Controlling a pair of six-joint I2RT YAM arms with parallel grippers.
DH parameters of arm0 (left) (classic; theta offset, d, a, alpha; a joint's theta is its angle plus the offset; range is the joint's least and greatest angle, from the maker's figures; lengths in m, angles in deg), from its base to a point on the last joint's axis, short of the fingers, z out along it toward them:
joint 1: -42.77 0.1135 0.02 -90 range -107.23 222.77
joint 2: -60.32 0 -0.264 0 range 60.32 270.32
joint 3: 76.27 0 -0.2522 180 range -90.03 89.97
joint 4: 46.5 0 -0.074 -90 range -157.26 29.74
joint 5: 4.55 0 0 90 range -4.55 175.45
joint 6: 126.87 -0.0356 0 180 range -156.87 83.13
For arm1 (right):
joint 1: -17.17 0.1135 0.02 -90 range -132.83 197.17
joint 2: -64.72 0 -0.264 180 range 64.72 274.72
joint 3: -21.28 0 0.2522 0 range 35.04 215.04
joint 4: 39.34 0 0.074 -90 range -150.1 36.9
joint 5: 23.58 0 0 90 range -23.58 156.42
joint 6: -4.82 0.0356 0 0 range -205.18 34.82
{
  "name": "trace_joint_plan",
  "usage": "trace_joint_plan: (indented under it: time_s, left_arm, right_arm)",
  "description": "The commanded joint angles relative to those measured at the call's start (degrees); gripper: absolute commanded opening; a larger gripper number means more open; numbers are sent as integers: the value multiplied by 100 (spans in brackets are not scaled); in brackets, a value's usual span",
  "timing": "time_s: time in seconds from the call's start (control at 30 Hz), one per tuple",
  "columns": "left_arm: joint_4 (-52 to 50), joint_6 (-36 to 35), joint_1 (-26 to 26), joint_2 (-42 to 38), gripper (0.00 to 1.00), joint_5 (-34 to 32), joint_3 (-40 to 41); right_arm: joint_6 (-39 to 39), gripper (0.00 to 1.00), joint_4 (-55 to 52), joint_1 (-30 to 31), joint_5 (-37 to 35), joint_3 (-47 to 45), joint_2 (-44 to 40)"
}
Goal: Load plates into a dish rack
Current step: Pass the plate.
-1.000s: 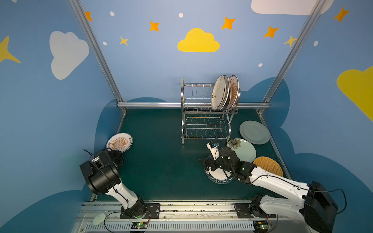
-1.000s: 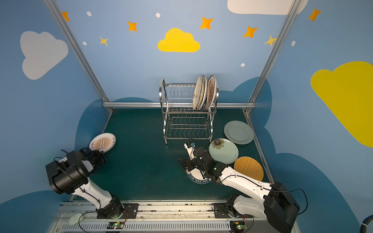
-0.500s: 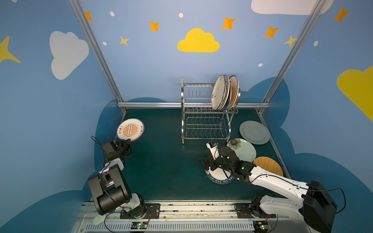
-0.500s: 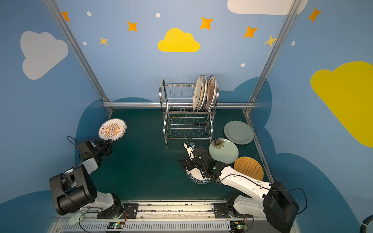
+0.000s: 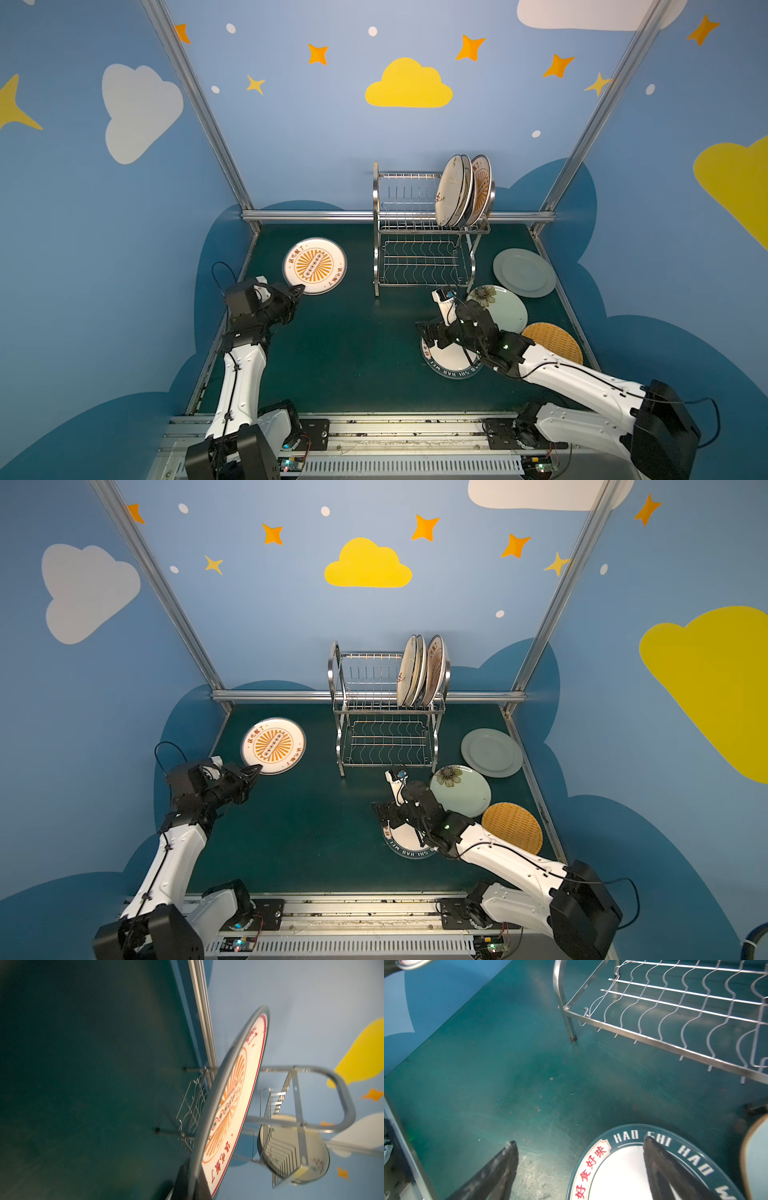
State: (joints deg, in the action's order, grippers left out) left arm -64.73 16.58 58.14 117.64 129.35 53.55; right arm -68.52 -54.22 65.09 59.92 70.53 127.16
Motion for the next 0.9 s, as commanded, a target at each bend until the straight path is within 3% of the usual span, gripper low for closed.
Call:
trace_joint_plan:
  time_s: [0.0, 0.2, 0.5, 0.7, 0.87]
  left_arm:
    - [-497, -883, -582, 32, 4, 523, -526]
    - [-615, -1155, -1667, 478, 4, 747, -1040]
    - [-503, -1085, -2851, 1318, 4, 885, -1815]
    - [105, -929, -2935, 1382, 4, 1181, -1426]
    - [637, -647, -2935, 1317, 4, 1419, -1099]
  right_arm:
    - [282, 91, -221, -146, -356, 72, -320]
    - [785, 94, -878, -589, -460, 273, -1013]
    - [1562, 95, -2149, -1718, 627, 1211, -1890]
    - [2047, 95, -1316, -1852, 2079, 1164, -1739]
    - [2468, 95, -876, -1772, 2697, 1198, -1254]
